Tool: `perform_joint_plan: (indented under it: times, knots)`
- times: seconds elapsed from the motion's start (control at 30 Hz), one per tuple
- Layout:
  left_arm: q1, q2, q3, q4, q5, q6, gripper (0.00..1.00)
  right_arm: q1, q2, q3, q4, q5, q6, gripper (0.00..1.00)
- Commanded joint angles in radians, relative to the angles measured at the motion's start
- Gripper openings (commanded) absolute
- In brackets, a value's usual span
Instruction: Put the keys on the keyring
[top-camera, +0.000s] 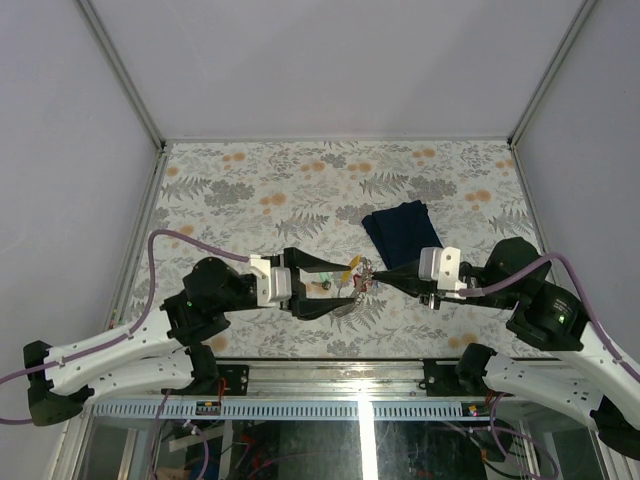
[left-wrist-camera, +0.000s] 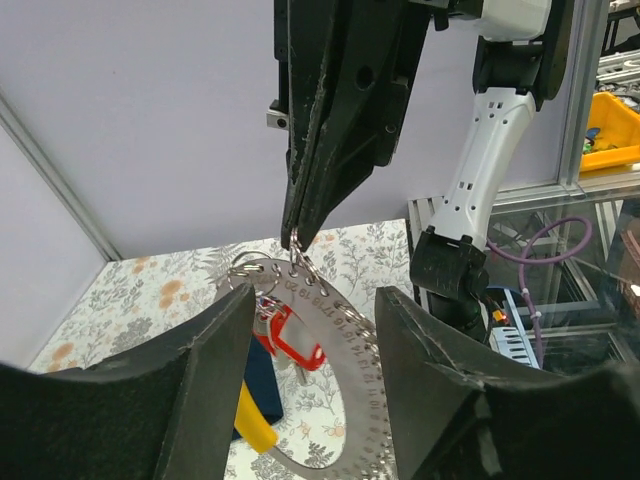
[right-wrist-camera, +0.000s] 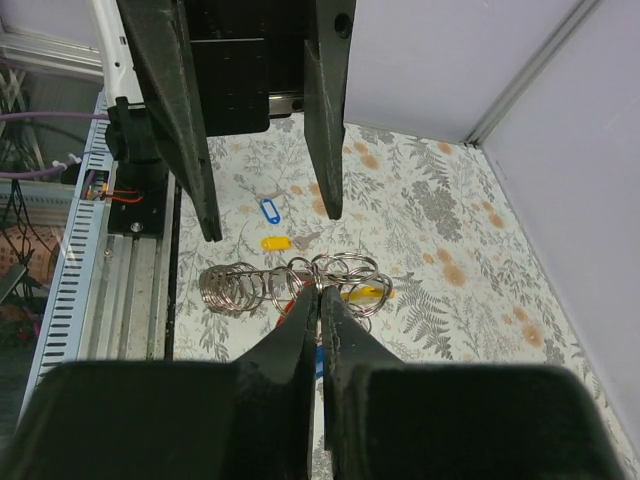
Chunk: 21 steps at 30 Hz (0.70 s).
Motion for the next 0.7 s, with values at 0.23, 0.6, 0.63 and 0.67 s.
perform_joint_plan:
  times: [0.23, 0.6, 0.63, 0.67]
  knots:
    - [0.001, 0.005, 0.033, 0.08, -0.035, -0.07, 0.38, -0.001, -0.001, 0.011, 0.111, -0.036, 0.026, 0.0]
    - [0.0, -0.02, 0.096, -0.04, -0.076, -0.018, 0.42, -0.001, -0.008, 0.014, 0.079, -0.061, -0.005, 0.0]
    - [-0.001, -0.016, 0.103, -0.049, -0.032, -0.002, 0.39, -0.001, -0.006, 0.014, 0.083, -0.059, -0.005, 0.0]
    - [-0.001, -0.008, 0.108, -0.052, 0.007, 0.004, 0.37, -0.002, -0.003, 0.016, 0.087, -0.054, -0.004, 0.0]
